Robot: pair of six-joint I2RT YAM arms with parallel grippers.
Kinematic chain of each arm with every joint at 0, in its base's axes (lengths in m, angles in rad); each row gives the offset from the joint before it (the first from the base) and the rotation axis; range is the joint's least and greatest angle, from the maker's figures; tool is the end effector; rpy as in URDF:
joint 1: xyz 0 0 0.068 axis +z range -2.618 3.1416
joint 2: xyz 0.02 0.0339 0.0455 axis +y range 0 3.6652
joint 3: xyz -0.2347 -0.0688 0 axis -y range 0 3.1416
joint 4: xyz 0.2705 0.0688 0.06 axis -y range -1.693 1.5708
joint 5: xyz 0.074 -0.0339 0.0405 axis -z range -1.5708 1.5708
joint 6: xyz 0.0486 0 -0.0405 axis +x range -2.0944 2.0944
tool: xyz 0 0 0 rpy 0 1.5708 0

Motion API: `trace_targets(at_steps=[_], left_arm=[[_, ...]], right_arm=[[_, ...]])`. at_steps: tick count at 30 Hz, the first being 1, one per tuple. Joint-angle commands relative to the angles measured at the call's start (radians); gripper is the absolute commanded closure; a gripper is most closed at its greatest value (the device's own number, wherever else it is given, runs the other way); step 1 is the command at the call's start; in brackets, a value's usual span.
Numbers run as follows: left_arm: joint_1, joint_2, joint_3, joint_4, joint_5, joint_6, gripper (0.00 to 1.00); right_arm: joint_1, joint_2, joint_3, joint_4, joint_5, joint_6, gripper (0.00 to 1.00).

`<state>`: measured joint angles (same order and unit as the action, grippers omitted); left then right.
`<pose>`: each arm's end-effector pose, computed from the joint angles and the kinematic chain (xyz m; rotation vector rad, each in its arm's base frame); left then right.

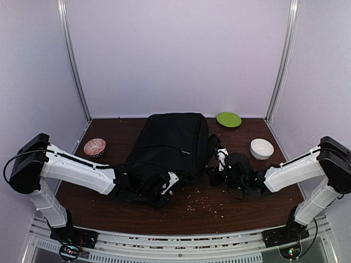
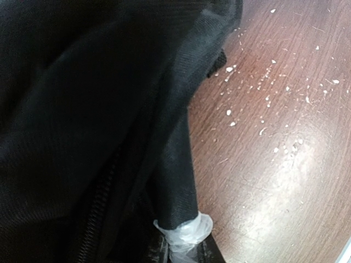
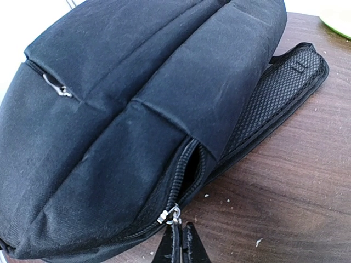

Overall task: Pack the student bag
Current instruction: Zip the student bag at the center of the board.

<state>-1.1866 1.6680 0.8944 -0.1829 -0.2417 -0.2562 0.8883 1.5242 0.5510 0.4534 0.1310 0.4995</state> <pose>0.1412 -0.3183 0.1020 1.0397 2.2868 -0.2969 0.2048 0.2419 0.0974 -0.3371 2.1378 0.6930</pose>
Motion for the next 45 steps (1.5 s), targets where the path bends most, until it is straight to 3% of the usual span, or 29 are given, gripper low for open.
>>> trace_targets(at_steps=[1,41,45], left_arm=[[0.012,-0.001,-0.062,-0.194,-0.048,-0.130,1.00],[0.011,-0.033,-0.118,-0.157,-0.049,-0.131,1.00],[0.011,-0.045,-0.115,-0.156,-0.049,-0.130,1.00]], right_arm=[[-0.033,0.014,0.023,-0.047,0.046,-0.019,1.00],[-0.069,0.110,0.167,-0.081,0.017,0.028,1.00],[-0.068,0.085,0.152,-0.069,-0.021,0.026,0.86]])
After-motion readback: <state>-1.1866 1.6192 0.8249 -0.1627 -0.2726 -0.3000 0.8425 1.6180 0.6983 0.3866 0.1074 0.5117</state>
